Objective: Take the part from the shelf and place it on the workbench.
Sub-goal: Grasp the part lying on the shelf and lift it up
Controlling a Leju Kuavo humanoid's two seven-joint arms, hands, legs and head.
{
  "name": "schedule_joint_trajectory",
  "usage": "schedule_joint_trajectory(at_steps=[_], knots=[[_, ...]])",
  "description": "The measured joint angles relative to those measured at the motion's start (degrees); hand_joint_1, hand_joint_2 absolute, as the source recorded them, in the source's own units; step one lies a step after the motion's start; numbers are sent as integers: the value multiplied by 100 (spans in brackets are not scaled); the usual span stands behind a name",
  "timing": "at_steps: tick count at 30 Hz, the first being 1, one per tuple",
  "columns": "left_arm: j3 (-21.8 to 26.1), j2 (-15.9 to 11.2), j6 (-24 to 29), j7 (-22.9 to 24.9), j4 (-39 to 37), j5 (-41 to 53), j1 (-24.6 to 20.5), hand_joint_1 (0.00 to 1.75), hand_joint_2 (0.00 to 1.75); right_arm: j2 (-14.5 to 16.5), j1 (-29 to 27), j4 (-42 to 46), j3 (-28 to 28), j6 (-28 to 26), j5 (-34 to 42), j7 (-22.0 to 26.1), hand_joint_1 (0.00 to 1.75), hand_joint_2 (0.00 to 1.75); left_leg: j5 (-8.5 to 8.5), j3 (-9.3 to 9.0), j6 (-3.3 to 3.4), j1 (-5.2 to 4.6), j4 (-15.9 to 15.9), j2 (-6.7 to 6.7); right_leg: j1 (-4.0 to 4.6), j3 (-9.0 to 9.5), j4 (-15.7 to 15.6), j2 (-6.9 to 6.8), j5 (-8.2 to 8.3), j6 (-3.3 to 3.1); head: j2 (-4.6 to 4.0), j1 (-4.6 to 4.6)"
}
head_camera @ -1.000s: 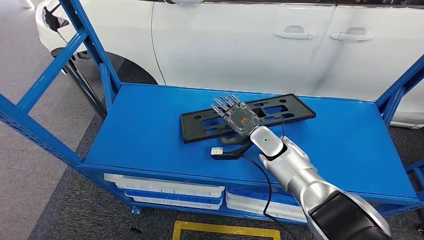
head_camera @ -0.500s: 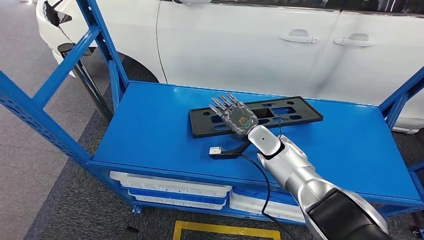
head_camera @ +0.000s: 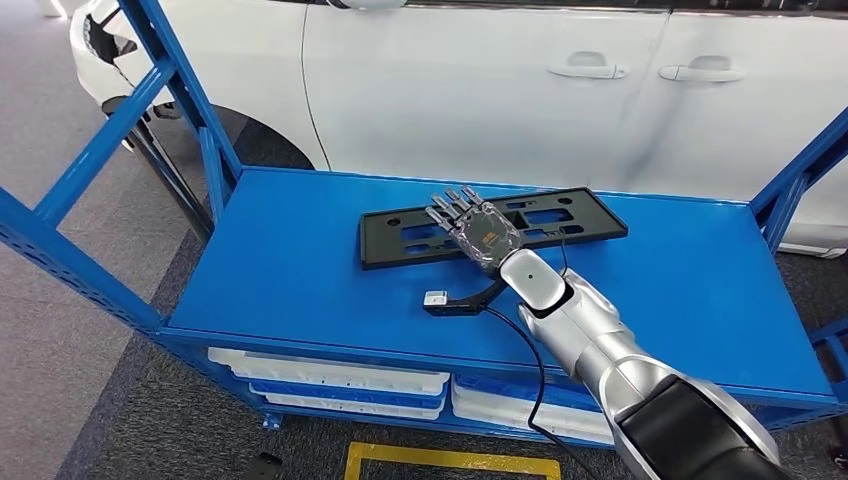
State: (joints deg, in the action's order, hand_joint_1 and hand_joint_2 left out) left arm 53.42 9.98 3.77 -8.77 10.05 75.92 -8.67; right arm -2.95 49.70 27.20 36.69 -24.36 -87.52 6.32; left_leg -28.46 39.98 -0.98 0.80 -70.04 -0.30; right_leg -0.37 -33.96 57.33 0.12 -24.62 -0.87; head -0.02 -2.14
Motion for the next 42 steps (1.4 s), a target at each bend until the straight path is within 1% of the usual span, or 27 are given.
schedule_joint_trajectory(at_steps=[2,3,6,8,9,11,12,13,14,15,17,18,19,22,23,25,27,28,29,30,32,33,34,37,39,40,42], knots=[[0,-1,-1,0,0,-1,-12,0,0,-1,13,1,4,70,-31,-4,17,175,321,-380,34,-1,797,3,12,2,32,6,-28,43,-1,0],[0,-1,-2,-1,0,-1,-17,0,0,-1,23,2,5,112,-47,-4,49,175,386,-494,59,-7,1044,1,23,-8,44,8,-34,70,-1,0],[1,-1,-4,-3,0,-8,-18,0,0,-3,47,2,20,229,-72,12,152,175,390,-531,151,-18,1158,-7,42,-32,42,12,-26,154,-1,0],[2,-3,-1,-10,0,-16,-26,0,0,-11,82,2,31,274,-74,25,169,175,419,-544,221,-4,1197,-6,26,-73,153,9,-124,212,0,0],[2,-3,0,-14,0,-19,-34,0,0,-19,107,2,35,291,-75,30,174,175,432,-551,247,4,1218,-3,17,-170,374,8,-264,239,0,0],[2,-2,-1,-25,0,-23,-45,0,0,-34,140,1,45,329,-78,46,175,175,439,-546,273,4,1223,2,4,-527,1148,4,-642,279,0,0],[2,-2,-1,-29,0,-27,-45,0,0,-40,143,-1,52,353,-79,62,175,175,438,-543,277,2,1220,2,0,-709,1530,4,-775,291,-1,0],[2,-2,-1,-33,0,-31,-43,0,0,-46,142,-2,61,370,-80,81,175,175,437,-542,281,1,1216,1,-3,-817,1745,4,-806,297,0,0],[2,-2,-1,-37,0,-35,-42,0,0,-53,148,-3,68,381,-80,99,175,175,434,-542,281,1,1209,-2,-7,-814,1722,4,-718,294,0,0],[2,-2,-1,-41,0,-40,-43,0,0,-60,168,-2,74,384,-80,115,175,175,430,-544,277,1,1199,-6,-9,-699,1467,3,-537,284,1,0],[2,0,-1,-54,0,-50,-47,0,0,-69,245,4,76,376,-80,141,175,175,411,-543,251,-12,1174,-13,1,-310,639,2,-147,240,0,0],[2,1,-1,-61,0,-55,-49,0,0,-73,283,11,76,371,-80,155,175,175,403,-537,230,-22,1162,-15,13,-168,325,3,-46,215,0,0],[2,1,-1,-70,0,-60,-50,0,0,-78,310,23,76,368,-80,170,175,175,398,-531,207,-31,1156,-16,28,-89,144,5,-13,189,0,0],[2,3,-1,-93,0,-67,-48,0,0,-98,331,91,75,373,-78,210,175,175,386,-527,118,-33,1154,-13,29,-64,59,6,-16,101,0,0],[2,4,-1,-97,0,-68,-50,0,0,-103,336,120,75,375,-78,218,175,175,328,-502,89,-31,1086,-10,14,-50,40,1,-4,66,-1,0],[2,3,0,-102,0,-70,-51,0,0,-117,341,172,75,380,-78,225,175,175,38,-303,45,-19,611,-4,-9,-27,12,-12,10,15,-1,-1],[2,3,-1,-102,0,-76,-43,0,0,-138,333,191,75,383,-78,238,175,175,-308,39,14,-9,-160,-3,-7,-28,15,-14,7,-3,1,-1],[2,3,-1,-102,0,-78,-38,0,0,-148,326,197,75,384,-76,253,175,175,-373,156,4,-6,-414,-2,-5,-27,18,-12,6,-4,1,-2],[2,3,-1,-103,0,-80,-35,0,0,-160,321,205,75,385,-75,272,175,175,-326,179,1,-5,-460,-2,-5,-24,22,-9,4,-2,1,-1],[2,3,-1,-103,0,-80,-35,0,0,-173,318,219,75,387,-74,293,175,175,-177,93,5,-3,-273,-1,-6,-17,27,-5,0,4,0,-1],[2,2,-1,-104,0,-81,-39,0,0,-198,325,260,75,390,-73,323,175,175,201,-283,29,-7,504,1,1,-9,49,7,-22,37,-1,0],[2,2,-1,-105,0,-82,-44,0,0,-209,331,278,75,391,-72,329,175,175,314,-442,54,-13,838,-1,10,-16,68,14,-32,60,-1,0],[2,3,-1,-105,0,-81,-46,0,0,-221,336,291,75,392,-72,332,175,175,361,-536,80,-19,1044,-4,19,-27,81,18,-36,87,0,0],[3,3,0,-107,0,-81,-43,0,0,-259,341,316,73,392,-64,339,175,175,367,-557,180,-29,1142,-9,18,-47,77,21,-32,179,0,-1],[4,3,0,-112,0,-81,-54,0,0,-288,347,342,58,388,46,416,175,175,399,-563,250,-16,1180,-6,3,-133,270,16,-178,236,-1,0],[3,5,-2,-115,0,-81,-60,0,0,-299,343,360,37,387,180,506,175,175,410,-564,273,-9,1194,-3,-4,-254,535,14,-334,258,-1,0],[2,7,-4,-119,0,-78,-64,0,0,-307,297,419,-47,395,604,778,175,175,415,-554,292,-13,1192,2,-7,-618,1305,11,-685,288,0,0]])
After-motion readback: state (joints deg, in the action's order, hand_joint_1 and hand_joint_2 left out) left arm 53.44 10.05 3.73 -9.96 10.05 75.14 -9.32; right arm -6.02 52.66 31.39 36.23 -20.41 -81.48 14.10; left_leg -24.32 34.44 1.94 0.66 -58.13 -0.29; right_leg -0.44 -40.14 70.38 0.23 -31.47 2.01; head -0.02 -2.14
